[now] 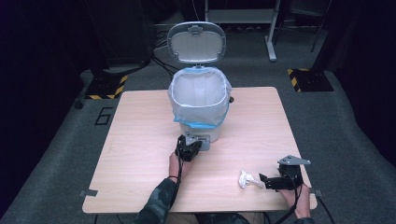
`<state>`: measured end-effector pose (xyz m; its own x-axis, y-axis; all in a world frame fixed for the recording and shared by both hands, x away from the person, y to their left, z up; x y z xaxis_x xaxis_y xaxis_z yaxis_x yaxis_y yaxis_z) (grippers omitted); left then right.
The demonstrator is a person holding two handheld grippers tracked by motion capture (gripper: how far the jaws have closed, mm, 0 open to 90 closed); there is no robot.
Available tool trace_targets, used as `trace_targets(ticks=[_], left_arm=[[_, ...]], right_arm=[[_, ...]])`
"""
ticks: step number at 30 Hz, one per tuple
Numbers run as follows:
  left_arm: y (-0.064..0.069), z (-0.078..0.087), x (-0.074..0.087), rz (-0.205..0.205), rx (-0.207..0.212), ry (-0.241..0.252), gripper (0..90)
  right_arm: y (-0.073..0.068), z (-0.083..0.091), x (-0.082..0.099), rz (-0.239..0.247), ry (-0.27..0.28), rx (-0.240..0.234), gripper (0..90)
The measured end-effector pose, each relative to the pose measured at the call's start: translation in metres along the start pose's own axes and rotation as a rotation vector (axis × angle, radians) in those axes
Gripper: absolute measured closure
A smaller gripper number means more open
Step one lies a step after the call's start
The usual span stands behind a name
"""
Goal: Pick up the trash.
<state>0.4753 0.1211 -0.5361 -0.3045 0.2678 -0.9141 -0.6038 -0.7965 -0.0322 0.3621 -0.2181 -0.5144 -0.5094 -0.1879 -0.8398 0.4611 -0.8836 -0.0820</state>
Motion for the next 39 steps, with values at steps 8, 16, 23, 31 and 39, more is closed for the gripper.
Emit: trace_targets(ticks=[8, 16, 23, 31, 39], left_arm=[[0.0, 0.0, 0.0, 0.0, -0.001, -0.001, 90.0], [0.0, 0.0, 0.0, 0.0, 0.001, -0.001, 90.0], [0.0, 0.0, 0.0, 0.0, 0.001, 0.0, 90.0], [0.0, 0.0, 0.0, -0.001, -0.001, -0.002, 90.0], [0.0, 0.0, 0.0, 0.003, 0.001, -0.005, 90.0]], right_arm=[[-0.032, -0.009, -0.005, 0.039, -0.023, -0.038, 0.0], [-0.05, -0.017, -0.007, 0.089, -0.031, -0.036, 0.0], [-0.062, -0.024, -0.006, 0.09, -0.043, -0.066, 0.0], [-0.072, -0.034, -0.001, 0.101, -0.077, -0.078, 0.0], [-0.08, -0.04, 0.003, 0.124, -0.097, -0.058, 12.0]])
Point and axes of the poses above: each handheld gripper's, and its own axes: z roughly backward along the jaws, x roughly out of its underside, y roughly to its right, the point moved 2 cm from there along -z, roughly forward along the jaws, and after that the axes turned 10 degrees about y, right-handed, at the moved point
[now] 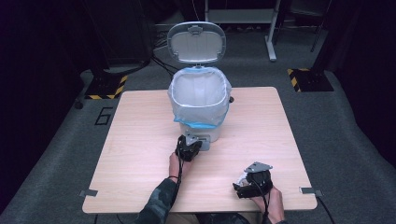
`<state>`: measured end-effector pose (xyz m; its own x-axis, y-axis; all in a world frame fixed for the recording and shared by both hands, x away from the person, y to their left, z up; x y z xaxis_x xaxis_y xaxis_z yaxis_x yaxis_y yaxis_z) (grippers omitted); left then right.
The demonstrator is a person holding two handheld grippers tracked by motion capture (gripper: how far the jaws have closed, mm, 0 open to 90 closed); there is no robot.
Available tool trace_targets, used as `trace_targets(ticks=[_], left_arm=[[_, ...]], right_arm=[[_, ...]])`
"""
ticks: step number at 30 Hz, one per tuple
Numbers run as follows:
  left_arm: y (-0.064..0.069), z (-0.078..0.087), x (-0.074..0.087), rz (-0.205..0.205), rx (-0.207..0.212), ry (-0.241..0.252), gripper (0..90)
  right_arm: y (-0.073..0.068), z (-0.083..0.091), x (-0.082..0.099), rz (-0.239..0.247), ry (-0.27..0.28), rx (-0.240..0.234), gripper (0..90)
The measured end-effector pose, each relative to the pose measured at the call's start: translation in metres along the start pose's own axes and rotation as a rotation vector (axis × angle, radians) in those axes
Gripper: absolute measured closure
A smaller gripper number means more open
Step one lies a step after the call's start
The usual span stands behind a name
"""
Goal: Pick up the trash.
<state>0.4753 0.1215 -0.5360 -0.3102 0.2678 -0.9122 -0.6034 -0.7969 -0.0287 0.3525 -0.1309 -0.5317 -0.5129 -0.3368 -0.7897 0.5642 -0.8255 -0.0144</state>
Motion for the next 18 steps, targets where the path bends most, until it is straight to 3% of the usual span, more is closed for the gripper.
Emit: trace_targets(ticks=[1, 2, 3, 6, 12, 14, 18], left_arm=[[0.0, 0.0, 0.0, -0.003, 0.0, 0.003, 90.0], [0.0, 0.0, 0.0, -0.003, 0.0, 0.006, 90.0], [0.0, 0.0, 0.0, -0.004, -0.001, 0.005, 90.0], [0.0, 0.0, 0.0, -0.002, 0.0, 0.004, 90.0], [0.0, 0.0, 0.0, -0.002, 0.0, 0.004, 90.0], [0.0, 0.0, 0.0, -0.004, -0.001, 0.005, 90.0], [0.0, 0.0, 0.0, -0.002, -0.001, 0.002, 90.0]], right_arm=[[0.0, 0.0, 0.0, 0.002, 0.004, -0.004, 15.0], [0.0, 0.0, 0.001, 0.004, -0.007, 0.008, 25.5], [0.0, 0.0, 0.001, 0.004, -0.007, 0.008, 25.5], [0.003, 0.002, 0.001, 0.013, 0.001, 0.013, 40.6], [0.009, 0.007, 0.001, -0.02, 0.0, 0.025, 69.4], [0.012, 0.007, 0.001, -0.027, -0.001, 0.025, 75.2], [0.018, 0.009, 0.001, -0.055, 0.002, 0.016, 78.3]])
Point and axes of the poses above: each handheld gripper's, and its own axes: z roughly backward along the jaws, x roughly out of its underside, y roughly to its right, the point moved 2 cm from there along -z, roughly forward along the jaws, and after that the axes turned 10 degrees about y, right-handed, at the moved point
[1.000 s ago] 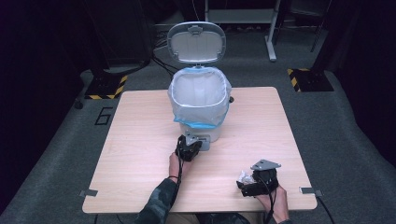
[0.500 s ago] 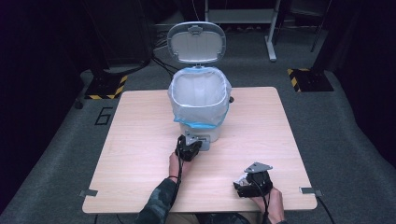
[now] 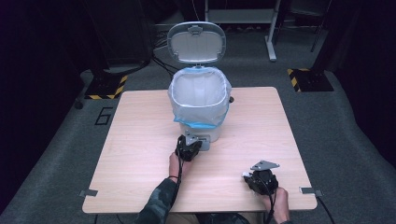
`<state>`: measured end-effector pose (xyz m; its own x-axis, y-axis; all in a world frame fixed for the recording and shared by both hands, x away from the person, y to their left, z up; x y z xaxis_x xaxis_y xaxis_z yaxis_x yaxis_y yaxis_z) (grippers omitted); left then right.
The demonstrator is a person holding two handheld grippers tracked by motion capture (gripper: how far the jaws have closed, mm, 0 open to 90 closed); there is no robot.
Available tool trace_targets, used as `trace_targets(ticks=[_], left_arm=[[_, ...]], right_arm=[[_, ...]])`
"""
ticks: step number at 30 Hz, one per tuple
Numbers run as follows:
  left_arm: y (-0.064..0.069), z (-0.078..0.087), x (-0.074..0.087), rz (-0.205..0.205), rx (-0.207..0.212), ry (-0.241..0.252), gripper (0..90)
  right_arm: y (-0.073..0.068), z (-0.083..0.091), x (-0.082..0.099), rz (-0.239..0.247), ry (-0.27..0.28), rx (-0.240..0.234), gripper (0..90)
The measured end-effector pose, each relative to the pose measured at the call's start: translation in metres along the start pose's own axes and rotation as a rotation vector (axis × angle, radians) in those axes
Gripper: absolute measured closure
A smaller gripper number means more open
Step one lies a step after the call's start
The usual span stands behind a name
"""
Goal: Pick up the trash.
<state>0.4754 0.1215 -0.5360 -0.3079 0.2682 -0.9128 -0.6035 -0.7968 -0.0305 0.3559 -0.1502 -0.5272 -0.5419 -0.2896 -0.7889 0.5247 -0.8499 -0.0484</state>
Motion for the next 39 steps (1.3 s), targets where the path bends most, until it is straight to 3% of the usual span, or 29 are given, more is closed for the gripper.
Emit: trace_targets(ticks=[5, 10, 17, 39], left_arm=[[0.0, 0.0, 0.0, -0.001, 0.0, 0.003, 90.0], [0.0, 0.0, 0.0, -0.001, 0.0, 0.002, 90.0], [-0.001, 0.0, 0.0, 0.015, 0.007, 0.003, 90.0], [-0.002, 0.0, 0.0, 0.019, 0.009, 0.001, 90.0]], right_arm=[[0.009, 0.005, -0.004, -0.039, 0.022, -0.002, 78.8], [0.018, 0.012, -0.012, -0.047, 0.044, -0.013, 78.9], [0.024, 0.021, -0.026, -0.019, 0.06, -0.004, 79.3], [0.051, 0.052, -0.062, 0.005, 0.098, -0.007, 80.2]])
Point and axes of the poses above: each handheld gripper's, and its own axes: z roughly backward along the jaws, x roughly out of its underside, y roughly to its right, the point moved 2 cm from there along -z, roughly forward along the jaws, and after that the axes turned 10 degrees about y, right-handed, at the moved point
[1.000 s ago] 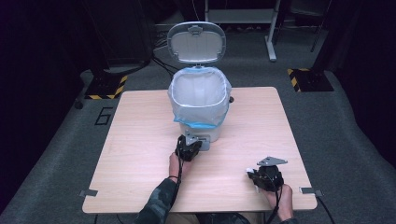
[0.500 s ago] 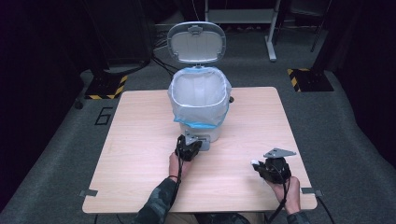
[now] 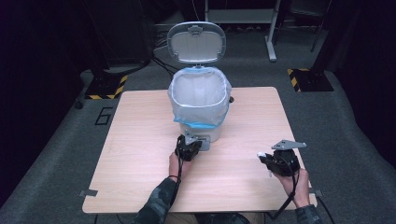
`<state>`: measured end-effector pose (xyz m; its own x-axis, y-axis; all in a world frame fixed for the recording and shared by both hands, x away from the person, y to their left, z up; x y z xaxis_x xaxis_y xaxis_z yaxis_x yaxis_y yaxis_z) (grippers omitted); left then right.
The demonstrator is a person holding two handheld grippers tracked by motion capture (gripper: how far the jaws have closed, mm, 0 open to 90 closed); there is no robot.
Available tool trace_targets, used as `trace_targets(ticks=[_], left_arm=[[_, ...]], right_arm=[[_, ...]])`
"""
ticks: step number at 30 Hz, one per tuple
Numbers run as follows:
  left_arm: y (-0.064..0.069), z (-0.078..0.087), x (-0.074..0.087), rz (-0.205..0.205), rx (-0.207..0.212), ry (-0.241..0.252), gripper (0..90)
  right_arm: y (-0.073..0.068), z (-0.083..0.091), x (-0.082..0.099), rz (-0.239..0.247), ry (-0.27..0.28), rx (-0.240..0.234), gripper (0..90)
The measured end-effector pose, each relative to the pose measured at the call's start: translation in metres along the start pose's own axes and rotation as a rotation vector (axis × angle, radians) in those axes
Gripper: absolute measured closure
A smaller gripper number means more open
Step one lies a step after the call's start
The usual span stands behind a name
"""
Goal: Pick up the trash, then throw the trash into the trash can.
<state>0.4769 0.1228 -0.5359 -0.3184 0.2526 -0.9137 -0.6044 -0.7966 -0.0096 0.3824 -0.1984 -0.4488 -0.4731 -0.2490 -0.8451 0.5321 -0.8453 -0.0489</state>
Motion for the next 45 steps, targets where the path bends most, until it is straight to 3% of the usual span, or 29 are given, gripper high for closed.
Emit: trace_targets(ticks=[24, 45], left_arm=[[0.0, 0.0, 0.0, 0.001, 0.001, 0.0, 90.0], [-0.001, 0.0, 0.0, 0.002, 0.002, 0.0, 90.0]], right_arm=[[0.004, 0.01, -0.057, 0.043, 0.009, -0.078, 81.1], [0.005, 0.017, -0.107, 0.089, 0.023, -0.11, 81.2]])
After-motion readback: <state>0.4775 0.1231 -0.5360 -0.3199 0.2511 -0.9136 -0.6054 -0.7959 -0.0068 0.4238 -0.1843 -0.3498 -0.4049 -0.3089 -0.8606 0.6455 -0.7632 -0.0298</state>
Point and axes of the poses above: each handheld gripper's, and its own axes: z roughly backward along the jaws, x roughly out of its underside, y roughly to its right, the point moved 2 cm from there along -z, roughly forward along the jaws, and after that the axes turned 10 degrees about y, right-handed, at the moved point
